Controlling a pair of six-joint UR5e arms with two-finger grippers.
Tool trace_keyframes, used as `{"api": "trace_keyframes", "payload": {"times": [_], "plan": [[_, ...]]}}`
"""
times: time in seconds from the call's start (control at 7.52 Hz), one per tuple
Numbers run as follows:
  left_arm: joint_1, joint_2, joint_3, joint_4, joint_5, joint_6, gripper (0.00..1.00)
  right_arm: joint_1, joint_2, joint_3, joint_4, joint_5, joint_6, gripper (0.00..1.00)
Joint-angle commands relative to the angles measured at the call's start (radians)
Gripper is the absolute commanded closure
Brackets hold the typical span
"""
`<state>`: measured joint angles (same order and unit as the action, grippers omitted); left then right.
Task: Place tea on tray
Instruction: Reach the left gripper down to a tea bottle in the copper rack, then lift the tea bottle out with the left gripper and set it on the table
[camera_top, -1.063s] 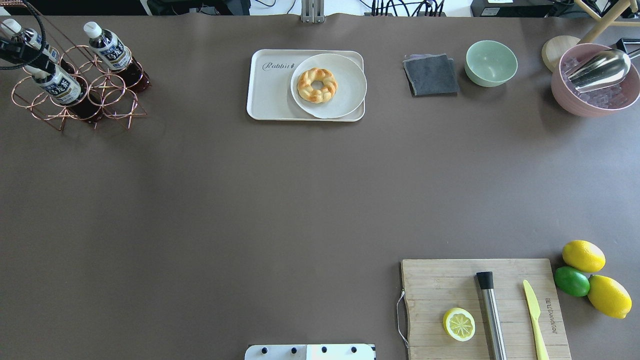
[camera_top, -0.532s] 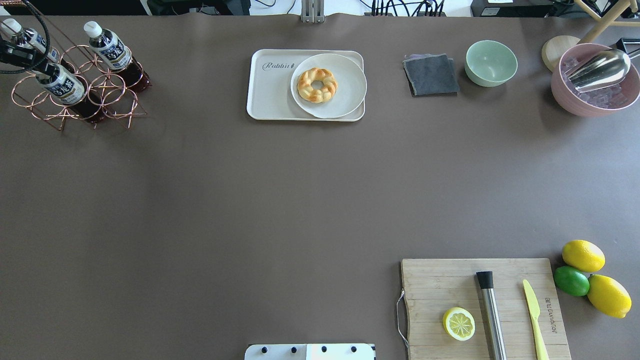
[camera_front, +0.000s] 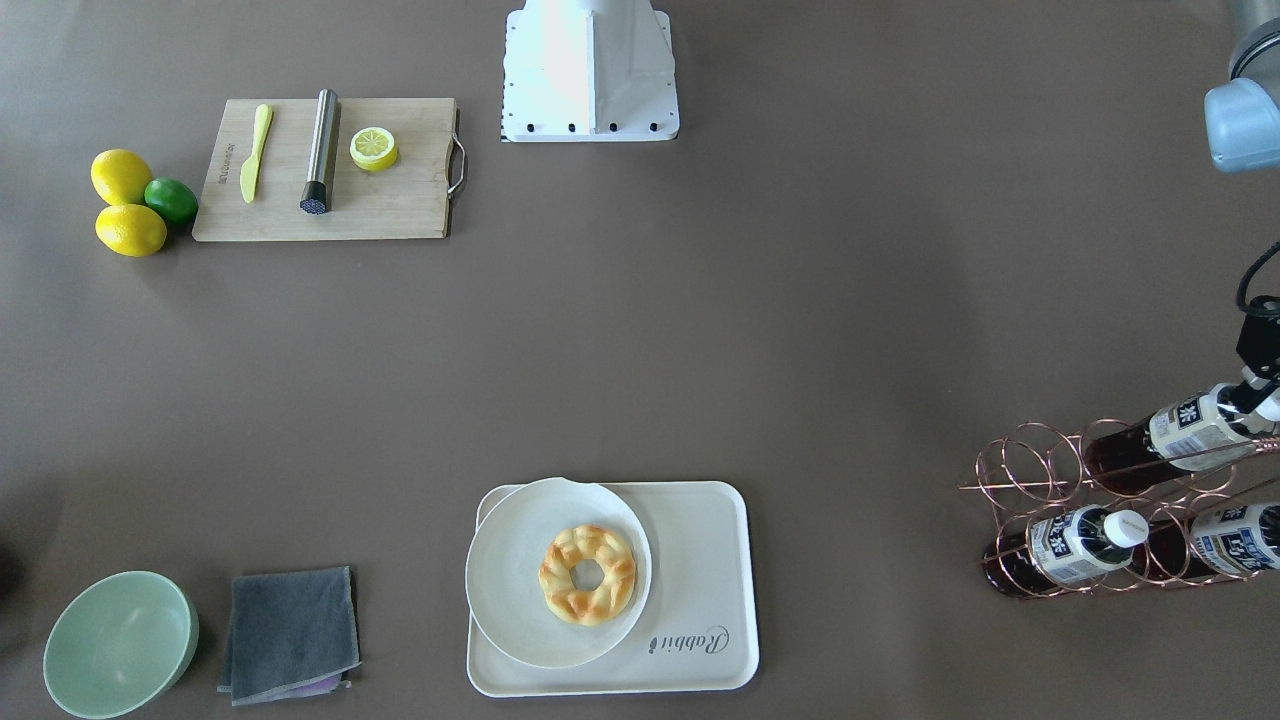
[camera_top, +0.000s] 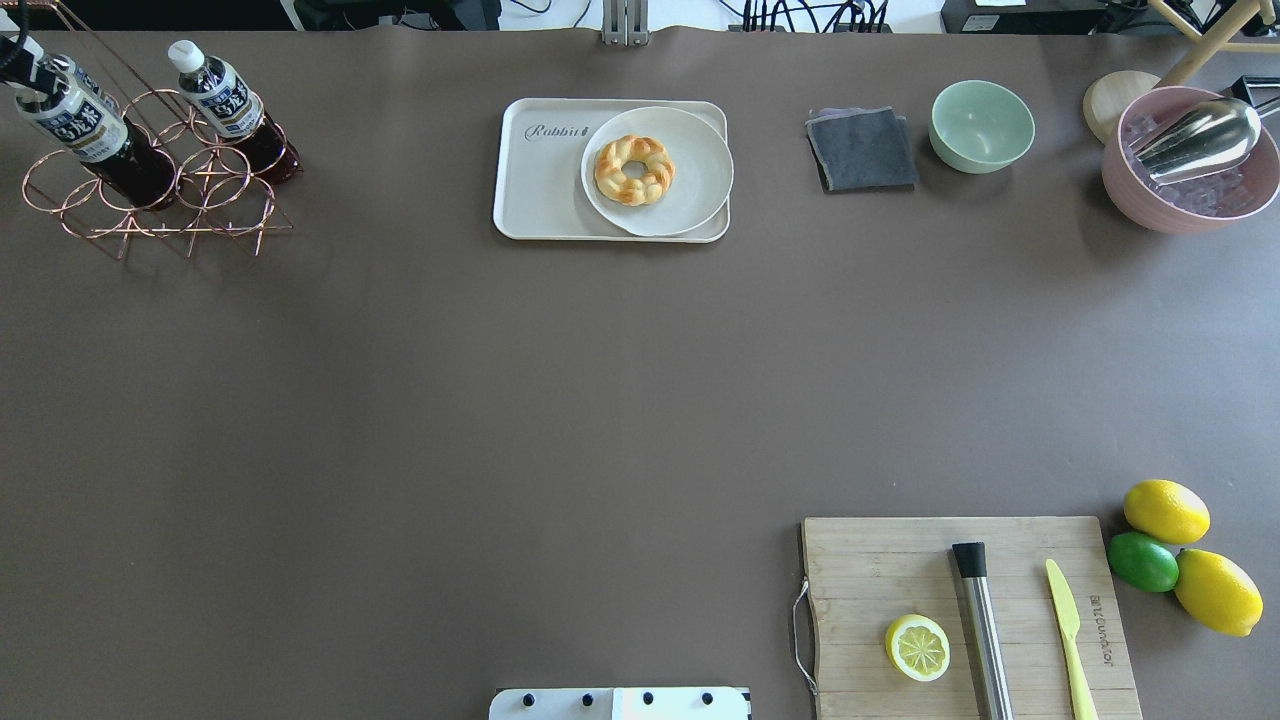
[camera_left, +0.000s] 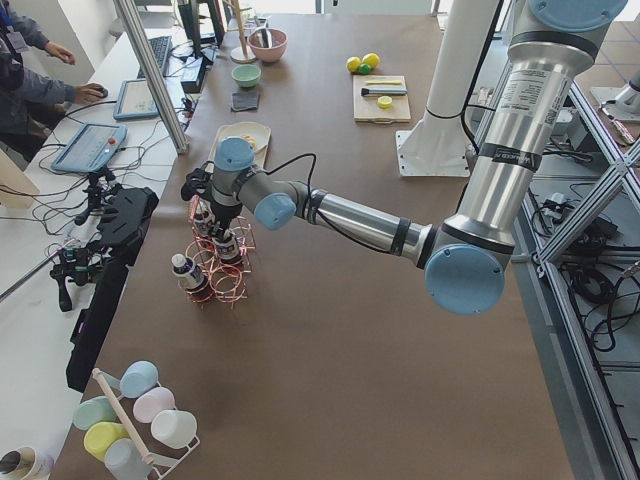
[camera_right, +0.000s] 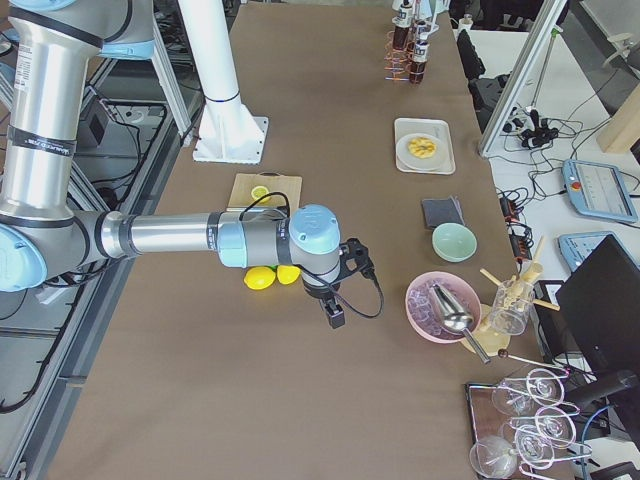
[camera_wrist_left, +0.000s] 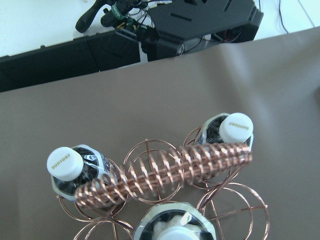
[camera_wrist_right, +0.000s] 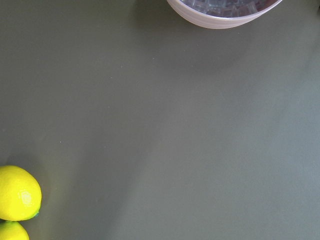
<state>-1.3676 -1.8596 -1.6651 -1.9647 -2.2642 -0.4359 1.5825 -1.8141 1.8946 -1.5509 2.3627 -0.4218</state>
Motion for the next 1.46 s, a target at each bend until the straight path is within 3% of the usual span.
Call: {"api": "trace_keyframes", "payload": {"times": [0.0, 0.13, 0.27, 0.53, 0.66, 0.93, 1.06, 1.33], "plan": [[-0.054, -0.007, -0.162, 0.182, -0.029, 0.0, 1.0, -0.001, 0.001, -0.002, 0.0, -0.002, 0.0, 0.0], [-0.054, -0.021, -0.273, 0.328, -0.025, 0.0, 1.0, -0.002, -0.001, -0.002, 0.0, -0.002, 0.0, 0.0], [-0.01, -0.032, -0.385, 0.471, 0.048, -0.045, 1.0, -0.002, 0.001, -0.003, 0.0, -0.003, 0.0, 0.0], [0.141, -0.173, -0.525, 0.794, 0.112, -0.2, 1.0, -0.002, 0.001, -0.005, 0.0, -0.002, 0.0, 0.0], [0.253, -0.208, -0.582, 0.844, 0.167, -0.342, 1.0, -0.002, -0.001, -0.005, 0.0, 0.0, 0.0, 0.0], [0.547, -0.362, -0.556, 0.883, 0.354, -0.641, 1.0, -0.002, 0.006, -0.005, -0.001, 0.0, -0.005, 0.0], [0.664, -0.46, -0.485, 0.892, 0.444, -0.732, 1.0, -0.002, 0.004, -0.003, 0.0, 0.007, -0.005, 0.0], [0.834, -0.552, -0.391, 0.889, 0.561, -0.867, 1.0, -0.007, 0.016, -0.002, 0.0, 0.016, -0.003, 0.0]]}}
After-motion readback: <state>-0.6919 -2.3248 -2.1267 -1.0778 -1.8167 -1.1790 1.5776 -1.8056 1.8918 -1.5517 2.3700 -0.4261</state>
